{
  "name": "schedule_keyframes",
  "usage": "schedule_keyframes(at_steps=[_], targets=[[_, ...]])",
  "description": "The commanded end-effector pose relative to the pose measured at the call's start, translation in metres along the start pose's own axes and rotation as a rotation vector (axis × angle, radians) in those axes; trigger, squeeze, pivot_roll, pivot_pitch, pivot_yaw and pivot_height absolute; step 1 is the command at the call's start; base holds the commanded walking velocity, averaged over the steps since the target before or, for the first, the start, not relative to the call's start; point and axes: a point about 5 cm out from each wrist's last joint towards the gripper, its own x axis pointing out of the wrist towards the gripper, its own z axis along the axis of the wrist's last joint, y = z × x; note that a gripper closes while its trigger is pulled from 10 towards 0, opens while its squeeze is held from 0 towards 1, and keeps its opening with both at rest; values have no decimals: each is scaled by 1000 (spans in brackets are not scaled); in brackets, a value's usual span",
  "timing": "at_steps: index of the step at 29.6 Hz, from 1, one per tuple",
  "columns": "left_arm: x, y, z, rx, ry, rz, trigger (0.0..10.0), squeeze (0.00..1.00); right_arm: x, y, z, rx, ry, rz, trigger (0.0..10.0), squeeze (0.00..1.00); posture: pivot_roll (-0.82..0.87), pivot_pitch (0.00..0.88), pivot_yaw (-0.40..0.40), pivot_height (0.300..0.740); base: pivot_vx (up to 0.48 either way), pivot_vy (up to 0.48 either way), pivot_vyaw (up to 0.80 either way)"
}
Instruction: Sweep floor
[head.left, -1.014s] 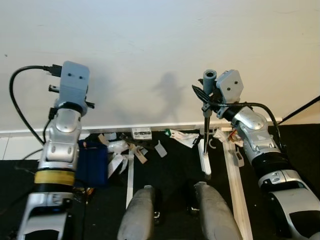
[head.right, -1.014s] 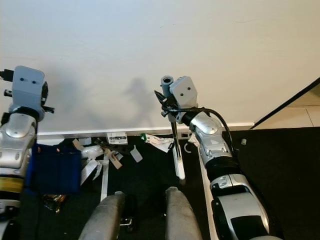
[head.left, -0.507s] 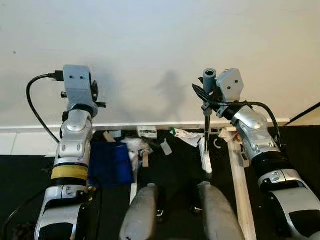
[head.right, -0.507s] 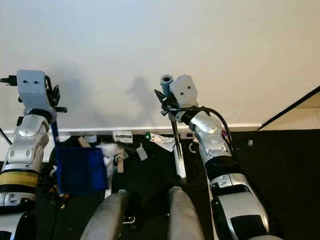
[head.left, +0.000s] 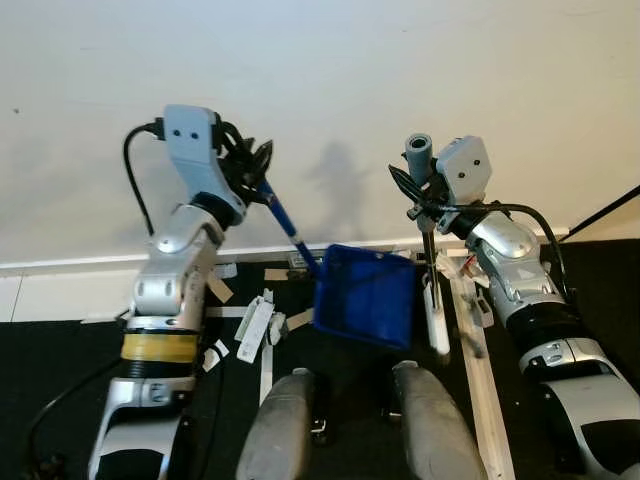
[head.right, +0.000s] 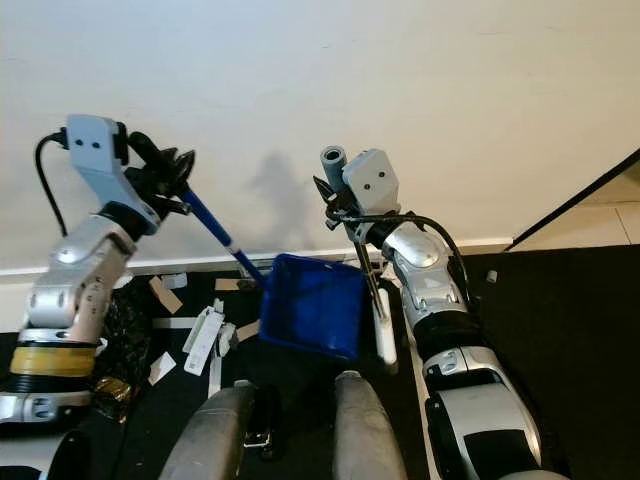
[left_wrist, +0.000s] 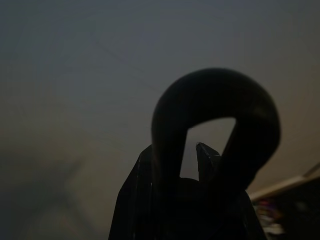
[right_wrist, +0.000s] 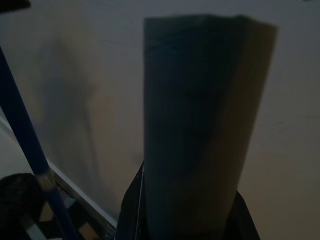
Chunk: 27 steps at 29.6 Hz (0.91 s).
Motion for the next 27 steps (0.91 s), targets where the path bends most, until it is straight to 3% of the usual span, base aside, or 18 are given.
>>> schedule_keyframes(at_steps=[1,4,6,7,10,14,19,27], targets=[[-7,11,8,47,-5,22,10000,0,1,1,1,-1,-14,6,10000,0,-2,200,57,740,0,0,0],[-13,31,25,142,-20,60,10000,0,0,1,0,-1,-10,10,10000,0,4,202,55,740,0,0,0],[-15,35,28,165,-22,70,10000,0,0,2,0,-2,-10,11,10000,0,4,202,55,740,0,0,0],[-18,46,31,260,-5,98,10000,0,0,2,0,-2,-10,14,10000,0,4,202,55,740,0,0,0],[-22,55,27,343,30,123,10000,0,0,3,-1,-2,-9,15,10000,0,10,204,56,740,0,0,0],[-29,75,-1,416,98,264,10000,0,2,4,0,-14,-9,17,10000,0,3,203,53,740,0,0,0],[-31,80,-20,477,129,326,10000,0,2,2,1,-18,-12,18,10000,0,-5,205,50,740,0,0,0],[-34,81,-45,564,169,339,10000,0,1,4,-1,-20,-6,36,10000,0,-11,229,44,740,0,0,0]])
